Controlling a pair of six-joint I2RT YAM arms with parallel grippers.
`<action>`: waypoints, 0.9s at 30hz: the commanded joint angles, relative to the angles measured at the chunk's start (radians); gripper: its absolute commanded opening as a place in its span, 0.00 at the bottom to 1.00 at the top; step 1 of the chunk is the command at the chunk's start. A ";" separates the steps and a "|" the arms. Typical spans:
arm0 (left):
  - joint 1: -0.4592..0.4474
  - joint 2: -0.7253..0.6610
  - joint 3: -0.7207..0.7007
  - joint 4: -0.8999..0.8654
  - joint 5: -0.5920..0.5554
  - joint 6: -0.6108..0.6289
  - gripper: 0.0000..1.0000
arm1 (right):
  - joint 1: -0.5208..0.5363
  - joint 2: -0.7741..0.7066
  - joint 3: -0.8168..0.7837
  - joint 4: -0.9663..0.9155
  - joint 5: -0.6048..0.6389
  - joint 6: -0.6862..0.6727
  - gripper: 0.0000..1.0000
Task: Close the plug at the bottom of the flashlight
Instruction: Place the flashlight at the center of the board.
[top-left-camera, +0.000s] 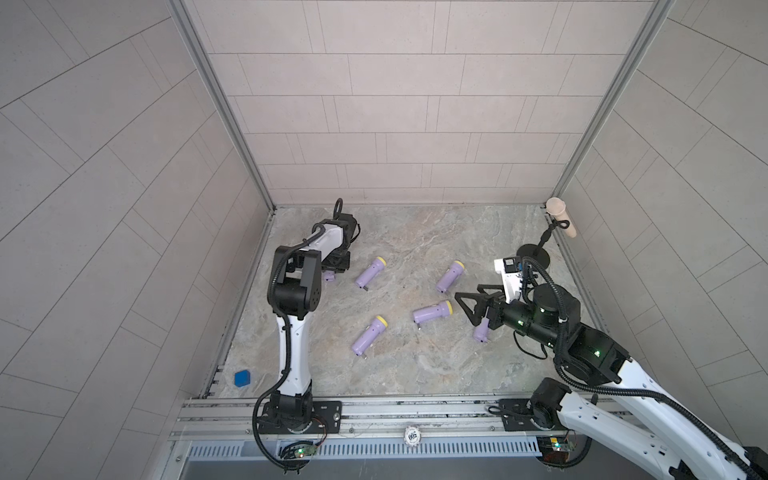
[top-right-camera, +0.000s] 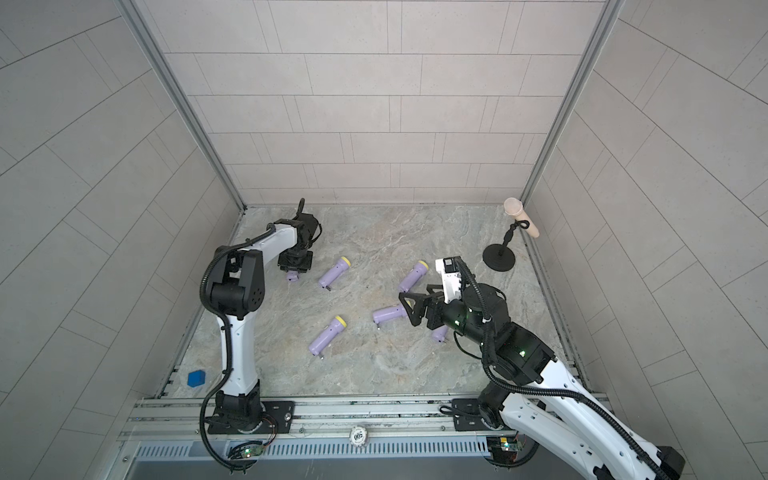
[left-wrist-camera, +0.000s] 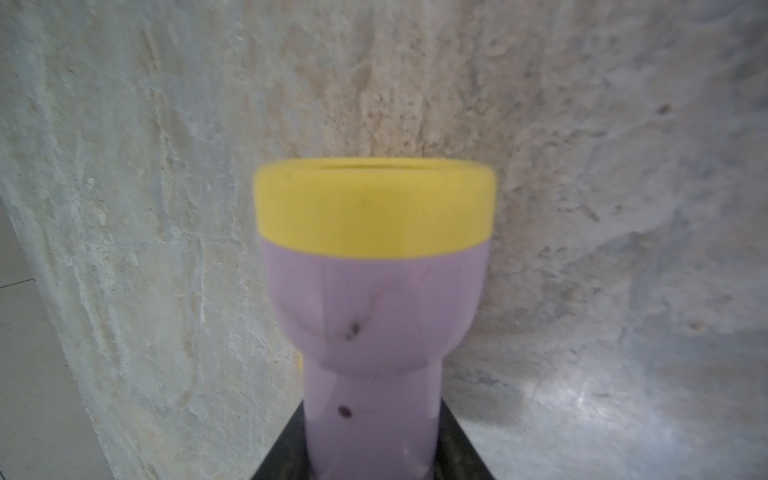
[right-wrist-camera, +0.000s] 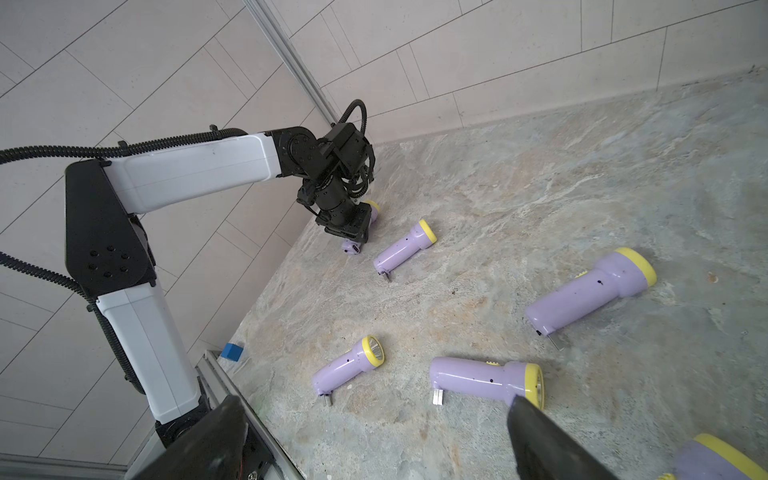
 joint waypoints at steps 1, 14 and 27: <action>-0.011 0.024 0.012 -0.024 -0.022 0.014 0.20 | 0.005 0.001 0.000 0.021 0.004 0.012 1.00; -0.018 0.001 0.002 -0.028 -0.023 0.015 0.62 | 0.005 0.014 0.017 0.010 0.013 0.012 1.00; -0.022 -0.109 0.001 -0.027 0.015 -0.005 0.70 | 0.007 0.025 0.043 -0.015 0.016 0.012 1.00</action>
